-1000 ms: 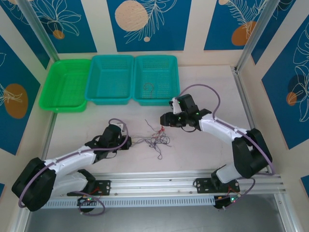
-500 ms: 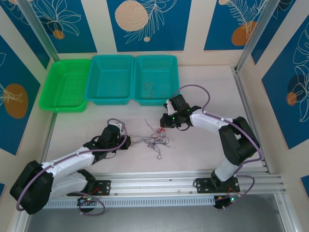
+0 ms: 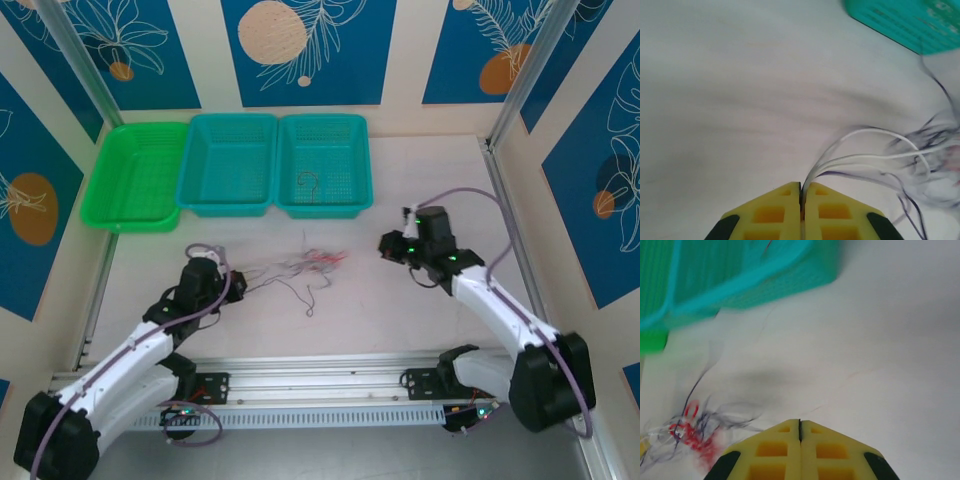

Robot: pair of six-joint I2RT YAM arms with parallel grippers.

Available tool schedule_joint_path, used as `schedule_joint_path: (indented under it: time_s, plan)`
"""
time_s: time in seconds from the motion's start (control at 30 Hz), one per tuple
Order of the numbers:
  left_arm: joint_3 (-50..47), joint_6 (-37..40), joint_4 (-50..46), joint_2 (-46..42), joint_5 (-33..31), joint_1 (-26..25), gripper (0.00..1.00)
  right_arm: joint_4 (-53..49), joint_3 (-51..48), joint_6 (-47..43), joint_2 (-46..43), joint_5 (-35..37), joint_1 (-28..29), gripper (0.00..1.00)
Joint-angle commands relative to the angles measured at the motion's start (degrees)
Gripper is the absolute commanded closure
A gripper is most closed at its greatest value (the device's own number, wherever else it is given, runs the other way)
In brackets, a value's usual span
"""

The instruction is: Untangle the cables

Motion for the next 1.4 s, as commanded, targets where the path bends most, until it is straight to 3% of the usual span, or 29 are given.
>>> schedule_joint_path:
  time_s: [0.0,0.13,0.23,0.3,0.37,0.43,0.5,0.57,0.6,0.97,1.2,1.37]
  plan:
    - [-2.6,1.0,-11.0,-1.9,-4.7,3.9,1.00,-2.7,-1.5,2.0,-6.0,7.8,-6.2,1.00]
    - [-2.6,0.4,-10.9,-2.3,-4.3,5.1,1.00,-4.2,-1.5,2.3,-11.5,6.1,-10.6,1.00]
    - [-3.4,0.8,-6.5,-1.9,-0.3,5.2,1.00,-0.7,-1.8,1.4,-12.1,-3.2,-10.4,1.00]
    - [-3.9,1.3,-3.7,-1.8,1.8,5.2,1.00,1.2,-1.2,1.8,-10.0,-9.7,-7.1,1.00]
    - [-3.9,2.3,-2.3,-1.9,3.1,5.1,1.00,1.5,0.2,2.6,-6.9,-11.4,-0.4,1.00]
    - [-3.7,3.3,-1.4,-1.9,4.1,5.2,1.00,1.7,2.2,2.3,-2.7,-11.0,8.0,0.90]
    - [-3.5,3.9,-0.9,-2.0,5.1,5.2,1.00,1.9,5.0,3.3,2.9,-10.0,14.9,0.64]
    - [-3.6,4.1,-0.7,-2.0,5.6,5.2,1.00,2.9,7.4,6.5,9.5,-10.7,18.3,0.52]
    - [-3.6,4.2,-0.7,-2.0,5.6,5.2,1.00,3.8,8.5,8.7,13.1,-11.6,19.1,0.51]
    - [-4.5,4.3,0.4,-1.9,6.3,5.2,1.00,14.6,19.8,19.5,41.4,-14.0,23.6,0.50]
    - [-4.6,5.0,0.1,-2.2,6.3,5.2,1.00,17.3,23.8,21.6,49.2,-13.0,26.2,0.50]
    - [-4.7,5.1,0.1,-2.3,6.5,5.2,1.00,17.9,24.2,20.9,51.0,-9.8,27.0,0.58]
